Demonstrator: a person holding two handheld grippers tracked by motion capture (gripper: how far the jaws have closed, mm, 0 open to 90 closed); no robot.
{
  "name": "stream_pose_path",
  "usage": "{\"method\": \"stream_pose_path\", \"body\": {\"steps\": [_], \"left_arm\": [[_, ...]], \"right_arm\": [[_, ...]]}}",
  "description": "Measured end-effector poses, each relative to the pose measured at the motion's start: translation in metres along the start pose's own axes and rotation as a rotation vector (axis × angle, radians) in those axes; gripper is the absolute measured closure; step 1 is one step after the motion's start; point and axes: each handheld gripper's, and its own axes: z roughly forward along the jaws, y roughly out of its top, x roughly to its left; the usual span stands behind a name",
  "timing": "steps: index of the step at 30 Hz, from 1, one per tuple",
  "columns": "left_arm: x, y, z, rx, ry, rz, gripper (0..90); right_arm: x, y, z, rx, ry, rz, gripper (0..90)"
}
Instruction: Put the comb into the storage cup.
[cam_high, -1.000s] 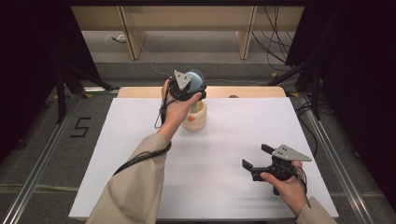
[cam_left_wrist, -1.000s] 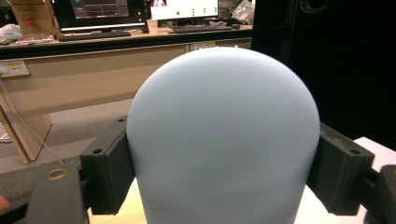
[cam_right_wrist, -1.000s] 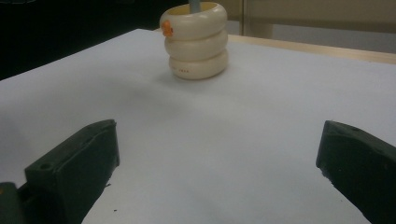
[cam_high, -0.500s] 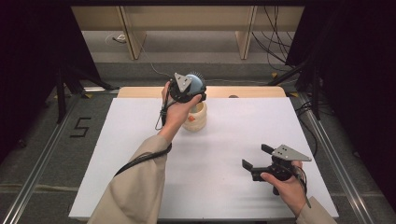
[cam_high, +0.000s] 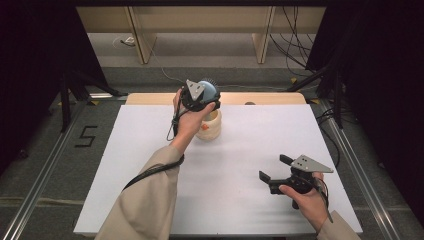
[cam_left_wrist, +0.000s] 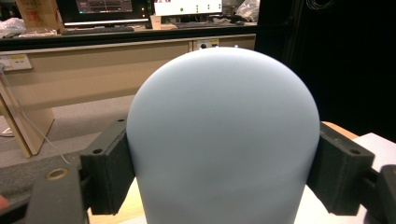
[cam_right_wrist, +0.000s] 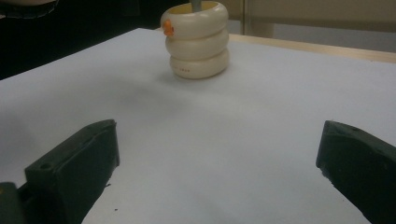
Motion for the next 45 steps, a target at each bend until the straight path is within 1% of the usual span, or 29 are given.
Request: {"method": "stream_pose_path", "body": {"steps": [10,15,21,26,34,37,45], "left_arm": [[-0.001,-0.003,0.000,-0.011,0.000,-0.006,19.3],[0.000,-0.003,0.000,-0.009,0.010,-0.014,19.2],[0.001,-0.003,-0.002,-0.003,0.000,-0.018,19.1],[0.001,-0.002,-0.006,0.008,-0.002,-0.017,19.0],[0.001,-0.004,-0.015,0.024,-0.009,-0.027,18.8],[0.002,-0.006,-0.018,0.037,-0.009,-0.039,18.3],[0.009,-0.012,-0.027,0.054,-0.004,-0.041,17.7]], "right_arm": [[0.000,0.000,0.000,-0.001,0.000,-0.001,0.2],[0.000,0.000,0.000,0.002,0.001,-0.001,0.2],[0.000,0.000,0.001,0.005,0.002,-0.002,0.2],[0.001,0.000,0.001,0.007,0.004,-0.002,0.3],[0.001,-0.001,0.001,0.009,0.004,0.001,0.2],[0.002,-0.001,0.001,0.011,0.004,0.001,0.2],[0.002,-0.001,0.002,0.012,0.003,0.001,0.2]]}}
